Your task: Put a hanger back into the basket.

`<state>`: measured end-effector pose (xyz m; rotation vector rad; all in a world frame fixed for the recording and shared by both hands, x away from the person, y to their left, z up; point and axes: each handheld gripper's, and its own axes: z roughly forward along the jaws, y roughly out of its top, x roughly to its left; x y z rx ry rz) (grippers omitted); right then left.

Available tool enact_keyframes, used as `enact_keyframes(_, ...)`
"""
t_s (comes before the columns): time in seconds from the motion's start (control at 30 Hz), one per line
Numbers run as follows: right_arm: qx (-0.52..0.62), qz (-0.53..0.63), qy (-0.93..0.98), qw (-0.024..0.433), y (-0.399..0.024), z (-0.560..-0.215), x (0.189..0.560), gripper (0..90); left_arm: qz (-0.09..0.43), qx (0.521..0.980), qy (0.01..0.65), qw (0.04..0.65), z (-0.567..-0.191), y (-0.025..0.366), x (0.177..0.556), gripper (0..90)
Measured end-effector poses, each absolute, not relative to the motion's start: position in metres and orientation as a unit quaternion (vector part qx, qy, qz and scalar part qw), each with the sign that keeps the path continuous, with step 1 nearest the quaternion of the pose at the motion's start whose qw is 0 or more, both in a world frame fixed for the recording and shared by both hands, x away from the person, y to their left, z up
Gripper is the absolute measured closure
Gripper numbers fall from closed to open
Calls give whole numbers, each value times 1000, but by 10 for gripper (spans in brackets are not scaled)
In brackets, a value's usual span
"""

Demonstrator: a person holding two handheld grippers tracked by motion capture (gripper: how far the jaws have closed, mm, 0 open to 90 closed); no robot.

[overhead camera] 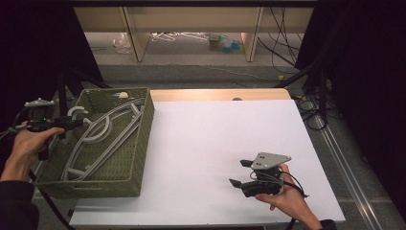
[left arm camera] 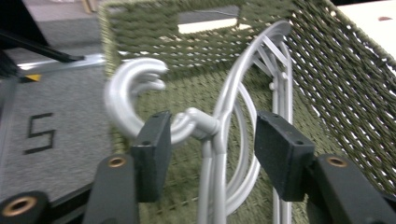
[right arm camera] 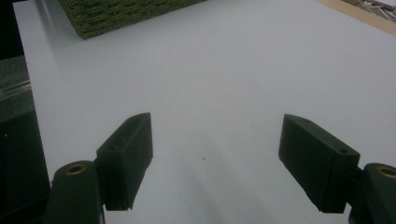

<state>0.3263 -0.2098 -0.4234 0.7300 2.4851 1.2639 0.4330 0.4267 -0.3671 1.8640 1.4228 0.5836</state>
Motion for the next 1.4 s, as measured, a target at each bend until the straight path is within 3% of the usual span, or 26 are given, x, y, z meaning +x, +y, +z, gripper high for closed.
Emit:
enact_keyframes(0.27,258,439,850,137,-212,-423,328,270,255,694,555,381,-347,416,405,371)
enact_keyframes(0.47,263,439,848,136,-212,-424,329,269,255,701,521,414,-335,381,381,323)
enact_keyframes(0.8,266,439,848,135,-213,-424,328,269,210,696,477,494,-327,316,346,298)
enact_keyframes(1.4,266,441,847,135,-214,-426,329,267,172,718,403,542,-350,229,326,245)
